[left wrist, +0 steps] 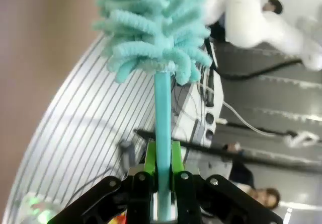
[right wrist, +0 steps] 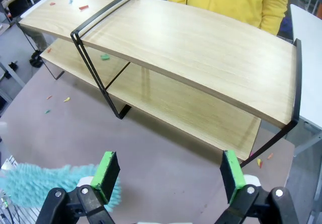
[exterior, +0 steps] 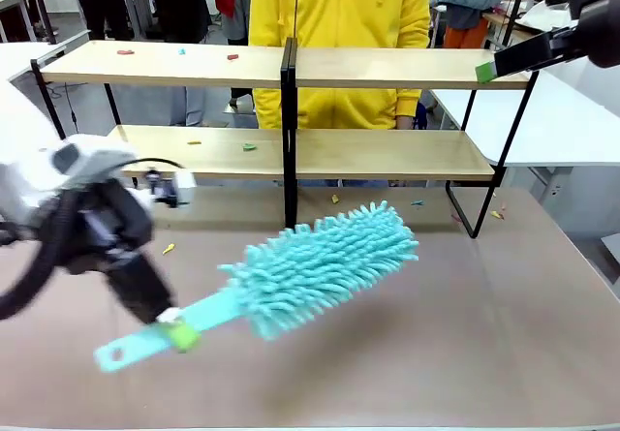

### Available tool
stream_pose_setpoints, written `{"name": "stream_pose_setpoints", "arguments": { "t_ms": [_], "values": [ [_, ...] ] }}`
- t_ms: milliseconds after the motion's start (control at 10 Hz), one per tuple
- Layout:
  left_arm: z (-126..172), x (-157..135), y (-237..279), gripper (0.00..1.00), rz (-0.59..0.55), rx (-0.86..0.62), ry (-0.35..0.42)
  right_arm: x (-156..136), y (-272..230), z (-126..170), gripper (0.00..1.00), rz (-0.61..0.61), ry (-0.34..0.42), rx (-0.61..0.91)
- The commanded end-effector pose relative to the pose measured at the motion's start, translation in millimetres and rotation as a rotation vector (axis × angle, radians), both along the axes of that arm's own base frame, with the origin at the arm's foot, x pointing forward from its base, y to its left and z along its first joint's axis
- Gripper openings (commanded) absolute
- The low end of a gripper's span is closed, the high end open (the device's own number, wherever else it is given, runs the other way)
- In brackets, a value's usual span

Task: Clean the shelves.
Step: Clean another randomly selected level of the Shelf with the Duster.

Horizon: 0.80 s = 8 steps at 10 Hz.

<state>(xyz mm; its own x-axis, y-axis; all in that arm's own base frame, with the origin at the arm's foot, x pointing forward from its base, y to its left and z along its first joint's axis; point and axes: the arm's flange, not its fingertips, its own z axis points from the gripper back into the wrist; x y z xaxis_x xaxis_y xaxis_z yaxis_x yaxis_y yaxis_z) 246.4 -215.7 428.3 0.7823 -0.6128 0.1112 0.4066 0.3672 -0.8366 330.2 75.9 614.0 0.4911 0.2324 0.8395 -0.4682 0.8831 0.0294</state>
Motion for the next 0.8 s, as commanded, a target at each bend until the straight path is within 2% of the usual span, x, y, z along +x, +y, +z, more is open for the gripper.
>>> {"name": "stream_pose_setpoints", "arguments": {
  "t_ms": [0, 100, 200, 300, 500, 600, 700],
  "values": [
    [-36, -32, -55, 0.13, 0.025, 0.037, 0.032, 1, -1, 1, 1.0, 0.0, 0.0, 0.001],
    [-43, -33, -76, 0.13, 0.043, 0.033, 0.036, 1, -1, 1, 1.0, 0.0, 0.0, 0.001],
    [-44, -32, -86, 0.13, 0.035, 0.024, 0.105, 1, -1, 1, 1.0, 0.0, 0.0, 0.001],
    [-30, -24, -66, 0.13, 0.028, 0.044, 0.029, 1, -1, 1, 1.0, 0.0, 0.0, 0.001],
    [-30, -24, -66, 0.13, 0.028, 0.044, 0.029, 1, -1, 1, 1.0, 0.0, 0.0, 0.001],
    [-42, -32, -80, 0.13, 0.025, 0.056, 0.051, 1, -1, 1, 1.0, 0.0, 0.0, 0.001],
    [-51, -41, -97, 0.13, 0.143, 0.088, -0.012, 1, -1, 1, 1.0, 0.0, 0.0, 0.001]
  ]
}}
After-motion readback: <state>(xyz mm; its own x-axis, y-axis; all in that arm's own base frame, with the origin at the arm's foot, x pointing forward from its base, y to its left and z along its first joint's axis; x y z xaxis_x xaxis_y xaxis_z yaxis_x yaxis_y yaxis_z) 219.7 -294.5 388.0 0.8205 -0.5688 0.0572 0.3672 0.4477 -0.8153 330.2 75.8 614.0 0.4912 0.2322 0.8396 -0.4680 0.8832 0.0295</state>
